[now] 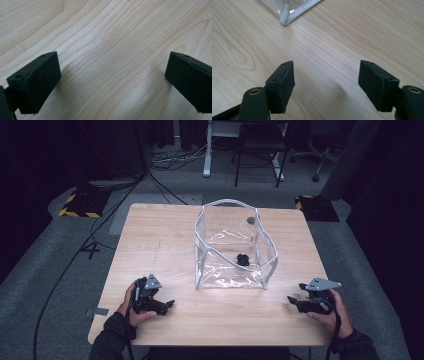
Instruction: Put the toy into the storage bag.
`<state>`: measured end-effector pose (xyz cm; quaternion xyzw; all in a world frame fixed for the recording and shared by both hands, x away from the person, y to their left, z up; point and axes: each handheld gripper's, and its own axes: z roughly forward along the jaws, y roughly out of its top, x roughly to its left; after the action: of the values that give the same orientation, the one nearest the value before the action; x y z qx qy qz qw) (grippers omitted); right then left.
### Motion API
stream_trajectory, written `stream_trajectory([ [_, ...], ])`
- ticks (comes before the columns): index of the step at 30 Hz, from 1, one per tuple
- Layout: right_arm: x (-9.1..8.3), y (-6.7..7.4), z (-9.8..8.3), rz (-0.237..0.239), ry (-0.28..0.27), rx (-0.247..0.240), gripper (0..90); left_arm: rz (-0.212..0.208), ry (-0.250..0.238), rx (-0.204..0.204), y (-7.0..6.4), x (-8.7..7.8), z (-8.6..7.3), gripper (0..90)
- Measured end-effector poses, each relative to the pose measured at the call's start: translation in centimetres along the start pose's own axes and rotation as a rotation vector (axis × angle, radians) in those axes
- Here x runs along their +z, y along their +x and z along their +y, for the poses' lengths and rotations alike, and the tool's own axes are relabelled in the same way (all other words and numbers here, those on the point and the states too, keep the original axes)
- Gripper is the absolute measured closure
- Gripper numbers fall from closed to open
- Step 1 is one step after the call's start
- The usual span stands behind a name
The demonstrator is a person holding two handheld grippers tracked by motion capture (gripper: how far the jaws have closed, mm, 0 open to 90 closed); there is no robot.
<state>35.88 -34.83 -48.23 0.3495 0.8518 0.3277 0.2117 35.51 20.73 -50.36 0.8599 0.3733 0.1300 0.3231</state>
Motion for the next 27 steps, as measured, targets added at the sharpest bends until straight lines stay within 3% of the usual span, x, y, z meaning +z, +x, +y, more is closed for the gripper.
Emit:
stream_trajectory([
  [7, -0.5, -0.5, -1.2, 0.006, 0.0, 0.045, 29.9, 0.001, 0.0, -0.001, 0.0, 0.0, 0.0, 0.5],
  [8, -0.6, -0.6, -1.3, 0.003, 0.0, 0.035, 30.1, 0.0, 0.0, -0.002, 0.0, 0.0, 0.0, 0.5],
  [9, -0.6, -0.5, -1.4, -0.004, 0.005, 0.062, 30.1, 0.001, 0.0, -0.001, 0.0, 0.0, 0.0, 0.5],
  [17, -0.8, -0.8, -2.6, 0.003, 0.013, 0.087, 30.0, 0.001, 0.0, -0.001, 0.0, 0.0, 0.0, 0.5],
  [24, -1.3, -1.6, -4.0, 0.017, -0.021, 0.153, 29.0, 0.0, 0.0, -0.001, 0.0, 0.0, 0.0, 0.5],
  [27, -1.6, -1.9, -4.6, -0.007, -0.041, 0.176, 26.9, 0.0, 0.0, -0.001, 0.0, 0.0, 0.0, 0.5],
])
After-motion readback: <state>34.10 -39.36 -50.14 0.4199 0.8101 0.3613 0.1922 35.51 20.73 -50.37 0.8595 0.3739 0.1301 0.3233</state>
